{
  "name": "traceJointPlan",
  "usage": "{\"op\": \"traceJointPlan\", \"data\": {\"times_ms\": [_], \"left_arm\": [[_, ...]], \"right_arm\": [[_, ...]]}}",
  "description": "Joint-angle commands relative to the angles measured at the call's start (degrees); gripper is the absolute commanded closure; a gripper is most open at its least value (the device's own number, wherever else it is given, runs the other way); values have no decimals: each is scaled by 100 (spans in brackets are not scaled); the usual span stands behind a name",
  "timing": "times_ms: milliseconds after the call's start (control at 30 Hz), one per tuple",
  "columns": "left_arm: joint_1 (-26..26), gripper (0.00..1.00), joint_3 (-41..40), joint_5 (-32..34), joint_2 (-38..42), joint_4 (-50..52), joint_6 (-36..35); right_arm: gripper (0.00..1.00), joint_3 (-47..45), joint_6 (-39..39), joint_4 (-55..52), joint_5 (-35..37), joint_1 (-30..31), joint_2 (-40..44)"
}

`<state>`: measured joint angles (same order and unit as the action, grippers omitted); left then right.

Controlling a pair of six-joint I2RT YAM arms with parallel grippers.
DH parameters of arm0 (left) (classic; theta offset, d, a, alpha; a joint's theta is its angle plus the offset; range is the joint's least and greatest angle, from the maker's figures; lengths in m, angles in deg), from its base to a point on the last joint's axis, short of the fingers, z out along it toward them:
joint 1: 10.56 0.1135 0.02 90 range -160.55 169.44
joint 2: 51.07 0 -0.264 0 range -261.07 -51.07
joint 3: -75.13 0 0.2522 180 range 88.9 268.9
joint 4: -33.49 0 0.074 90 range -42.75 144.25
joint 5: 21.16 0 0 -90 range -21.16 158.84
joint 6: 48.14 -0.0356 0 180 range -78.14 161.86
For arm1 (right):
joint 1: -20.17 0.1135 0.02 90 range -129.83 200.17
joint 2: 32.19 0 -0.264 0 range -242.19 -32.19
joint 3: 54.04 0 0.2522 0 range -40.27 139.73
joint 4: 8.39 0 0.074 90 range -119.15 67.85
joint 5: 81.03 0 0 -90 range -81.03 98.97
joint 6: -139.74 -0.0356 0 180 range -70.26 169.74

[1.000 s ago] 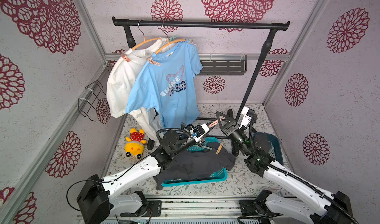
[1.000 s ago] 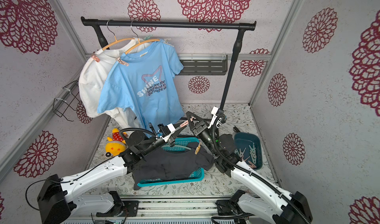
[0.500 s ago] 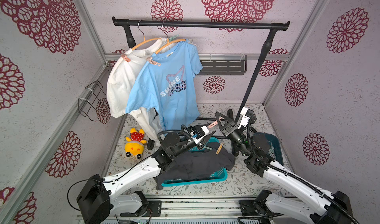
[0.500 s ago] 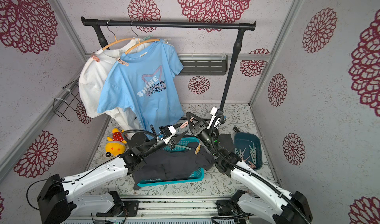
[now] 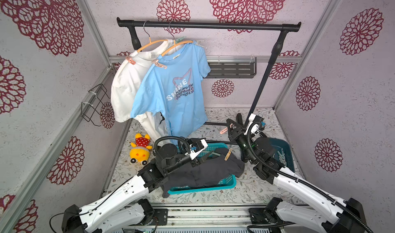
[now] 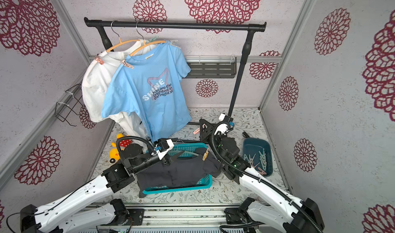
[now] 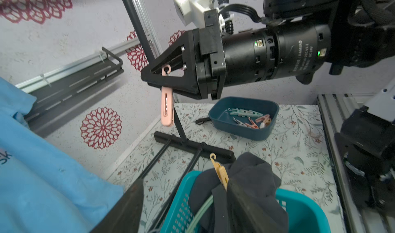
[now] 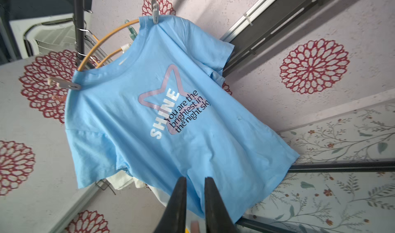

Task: Use clothespins to secure the t-shirt on both sides of the hanger
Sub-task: Open the clothespin, then pick up the hanger from the basket.

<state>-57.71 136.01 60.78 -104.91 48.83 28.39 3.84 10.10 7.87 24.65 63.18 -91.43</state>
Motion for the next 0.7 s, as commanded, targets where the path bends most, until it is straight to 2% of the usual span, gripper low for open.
{"op": "traceJointPlan", "data": {"times_ms": [0, 100, 233, 367, 533, 667], "left_arm": [[661, 39, 400, -493, 94, 2270, 278], [1223, 39, 639, -666, 93, 3333, -22], [1889, 38, 869, -665, 4, 4241, -475], [2390, 42, 1019, -522, -454, 4888, -754], [2501, 44, 800, -650, -955, 5054, -1102], [2513, 45, 817, -129, -1095, 5039, -1121]], "right_arm": [[100, 86, 740, -82, 264, -29, -25], [100, 6, 1061, -89, 208, -46, -32], [100, -107, 1353, -69, 102, -93, 17], [100, -204, 1506, -66, -66, -134, 57], [100, -320, 1589, -44, -347, -151, 104], [100, -430, 1693, 27, -551, -172, 161]]}}
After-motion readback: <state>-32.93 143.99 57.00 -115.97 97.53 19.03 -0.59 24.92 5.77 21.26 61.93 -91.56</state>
